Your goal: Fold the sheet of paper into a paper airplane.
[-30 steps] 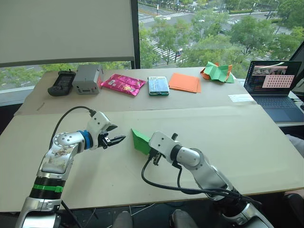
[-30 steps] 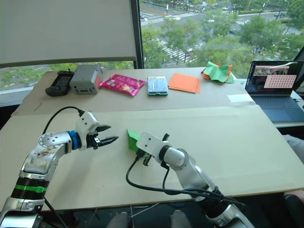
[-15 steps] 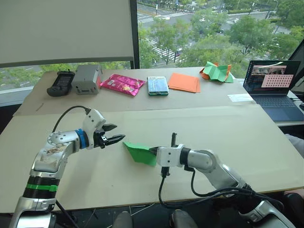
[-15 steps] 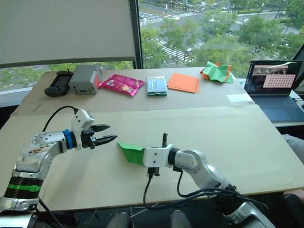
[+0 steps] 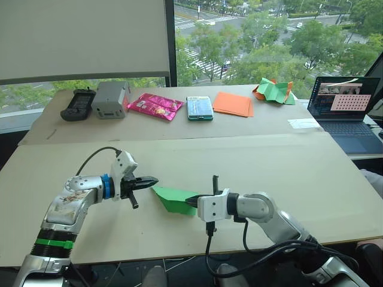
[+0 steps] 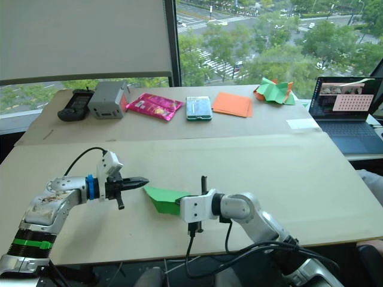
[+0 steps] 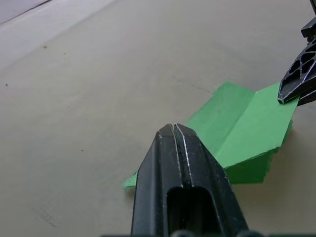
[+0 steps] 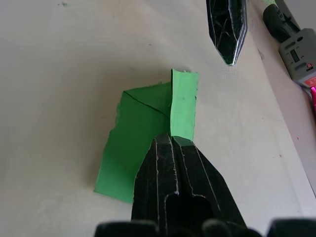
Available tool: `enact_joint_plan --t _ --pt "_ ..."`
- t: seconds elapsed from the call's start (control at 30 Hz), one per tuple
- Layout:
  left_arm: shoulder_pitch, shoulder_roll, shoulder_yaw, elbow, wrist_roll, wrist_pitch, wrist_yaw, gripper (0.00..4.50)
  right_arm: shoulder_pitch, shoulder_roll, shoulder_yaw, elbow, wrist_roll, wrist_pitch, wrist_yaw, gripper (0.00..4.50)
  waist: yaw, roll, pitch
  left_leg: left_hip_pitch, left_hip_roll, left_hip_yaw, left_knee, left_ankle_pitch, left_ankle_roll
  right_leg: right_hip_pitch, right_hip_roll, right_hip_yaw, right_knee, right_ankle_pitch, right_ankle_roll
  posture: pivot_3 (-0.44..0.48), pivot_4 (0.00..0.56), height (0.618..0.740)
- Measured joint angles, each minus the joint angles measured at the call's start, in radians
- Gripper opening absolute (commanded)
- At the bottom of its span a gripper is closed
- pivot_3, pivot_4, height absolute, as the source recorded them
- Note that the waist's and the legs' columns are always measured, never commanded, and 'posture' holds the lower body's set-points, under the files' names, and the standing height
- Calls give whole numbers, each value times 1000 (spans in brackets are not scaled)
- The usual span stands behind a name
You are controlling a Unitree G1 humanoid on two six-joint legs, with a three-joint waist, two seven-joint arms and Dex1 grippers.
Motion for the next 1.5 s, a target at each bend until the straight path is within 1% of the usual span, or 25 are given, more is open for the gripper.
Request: enact_joint_plan --t 0.13,0.27,0.5,0.57,0.8,0.93,1.03,1.1,1.3,1.5 --pt "11 17 -40 0 20 -35 -30 36 4 -8 -3 -7 -4 -37 1 0 0 0 0 0 0 0 0 0 0 0 0 0 0 0 0 0 150 706" --pt "11 28 -42 0 20 -43 -53 36 4 -53 -4 -8 -38 -110 8 0 1 0 0 1 0 0 0 0 0 -1 0 0 -2 0 0 0 150 706" --pt "32 42 -98 1 62 -106 -88 36 4 -52 0 17 -71 -169 27 0 0 0 0 1 0 1 0 0 0 0 0 0 -2 0 0 0 150 706" --pt "37 42 -121 15 83 -131 -89 36 4 -46 0 26 -78 -177 32 0 0 0 0 0 0 1 0 0 0 0 0 1 -1 0 0 0 150 706" --pt "7 8 -138 85 150 -196 -40 36 4 -37 0 28 -96 -180 41 0 4 0 0 3 0 1 1 0 0 0 0 1 -2 0 0 0 150 706" --pt "-5 4 -156 98 172 -234 -40 36 4 -30 -1 28 -98 -174 47 0 2 1 -1 3 0 1 0 0 0 1 0 1 -1 0 0 0 150 706" --pt "-3 4 -161 98 189 -257 -43 36 6 6 -12 26 -75 -90 64 0 1 1 -2 5 0 1 0 0 0 2 0 1 0 0 0 0 150 706" --pt "2 5 -162 95 194 -261 -44 36 6 41 -33 27 -66 14 65 0 1 2 -3 7 0 1 0 0 0 2 0 1 1 0 0 0 150 706" --pt "12 6 -168 84 195 -274 -48 36 6 86 -53 13 -25 202 84 0 5 3 -3 7 0 2 1 0 0 2 0 1 1 -1 -1 0 150 706" --pt "12 6 -169 82 195 -274 -48 36 5 92 -43 -7 -20 284 89 0 5 3 -3 7 0 2 0 0 0 2 0 1 1 -1 -1 0 150 706"
